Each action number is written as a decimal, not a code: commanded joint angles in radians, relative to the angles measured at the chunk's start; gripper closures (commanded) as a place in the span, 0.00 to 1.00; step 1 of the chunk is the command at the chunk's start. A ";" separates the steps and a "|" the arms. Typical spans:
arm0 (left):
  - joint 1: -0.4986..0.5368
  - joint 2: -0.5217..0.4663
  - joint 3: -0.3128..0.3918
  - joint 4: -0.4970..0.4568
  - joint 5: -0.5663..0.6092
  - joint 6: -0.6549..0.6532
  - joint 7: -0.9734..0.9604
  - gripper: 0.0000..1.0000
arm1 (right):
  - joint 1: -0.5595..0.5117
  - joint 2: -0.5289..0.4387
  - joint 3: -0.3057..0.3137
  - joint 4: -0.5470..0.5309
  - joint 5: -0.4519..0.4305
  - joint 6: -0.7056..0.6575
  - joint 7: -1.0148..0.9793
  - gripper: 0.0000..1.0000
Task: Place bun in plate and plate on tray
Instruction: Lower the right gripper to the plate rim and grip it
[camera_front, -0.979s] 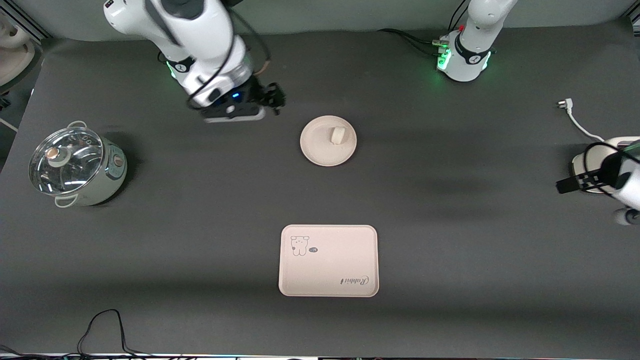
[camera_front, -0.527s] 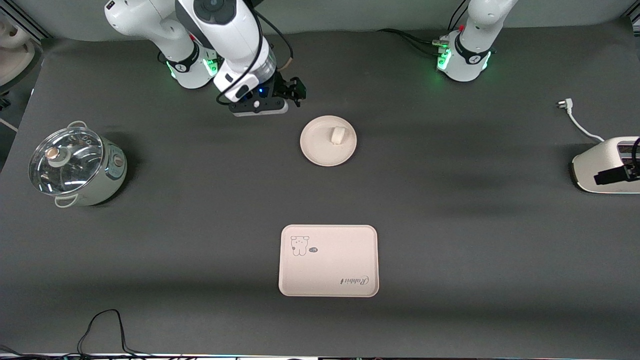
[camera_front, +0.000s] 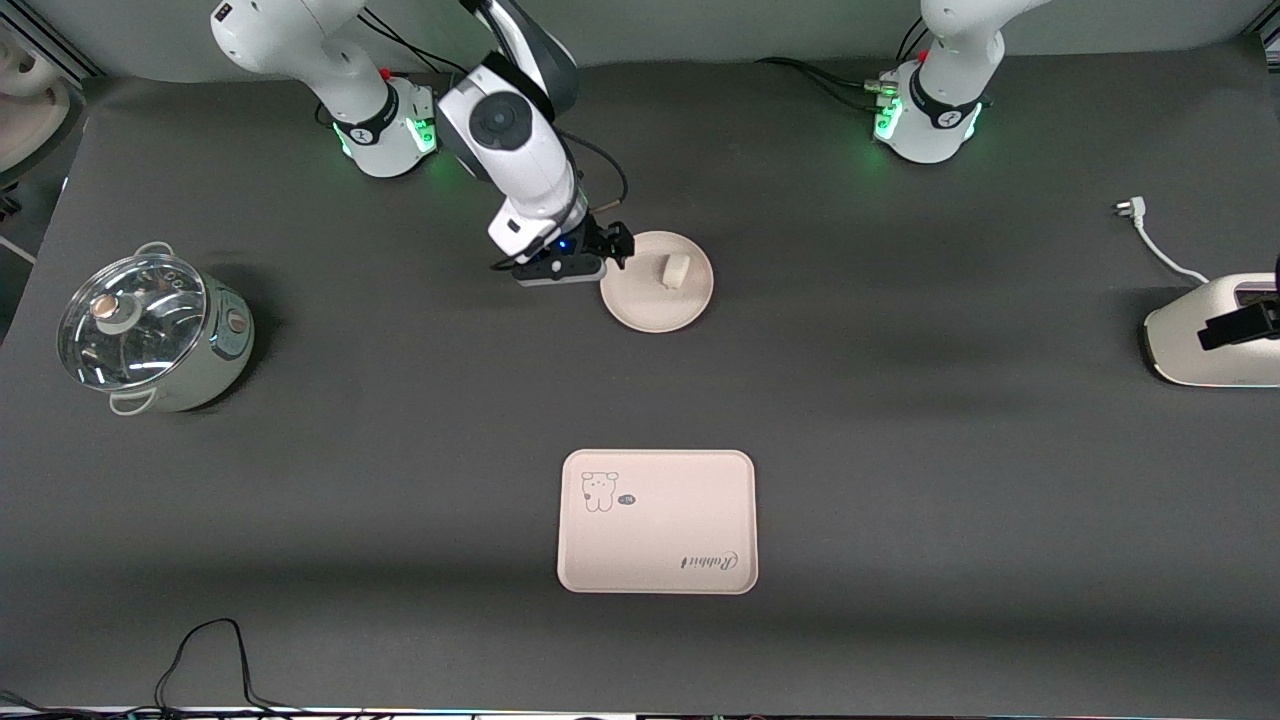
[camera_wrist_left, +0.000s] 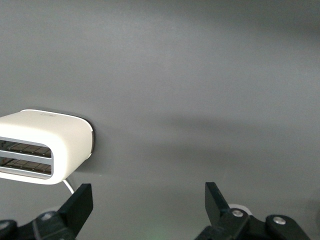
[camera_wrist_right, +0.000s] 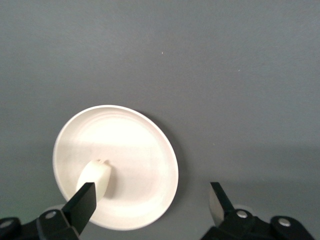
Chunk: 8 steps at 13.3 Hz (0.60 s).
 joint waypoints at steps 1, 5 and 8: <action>-0.204 -0.143 0.219 -0.205 -0.052 0.104 0.046 0.00 | 0.028 0.080 -0.006 -0.023 0.030 0.128 -0.005 0.00; -0.275 -0.219 0.260 -0.281 -0.077 0.112 0.046 0.00 | 0.037 0.149 -0.006 -0.097 0.030 0.286 -0.005 0.00; -0.278 -0.260 0.255 -0.338 -0.094 0.123 0.048 0.00 | 0.042 0.203 0.011 -0.097 0.077 0.352 0.006 0.00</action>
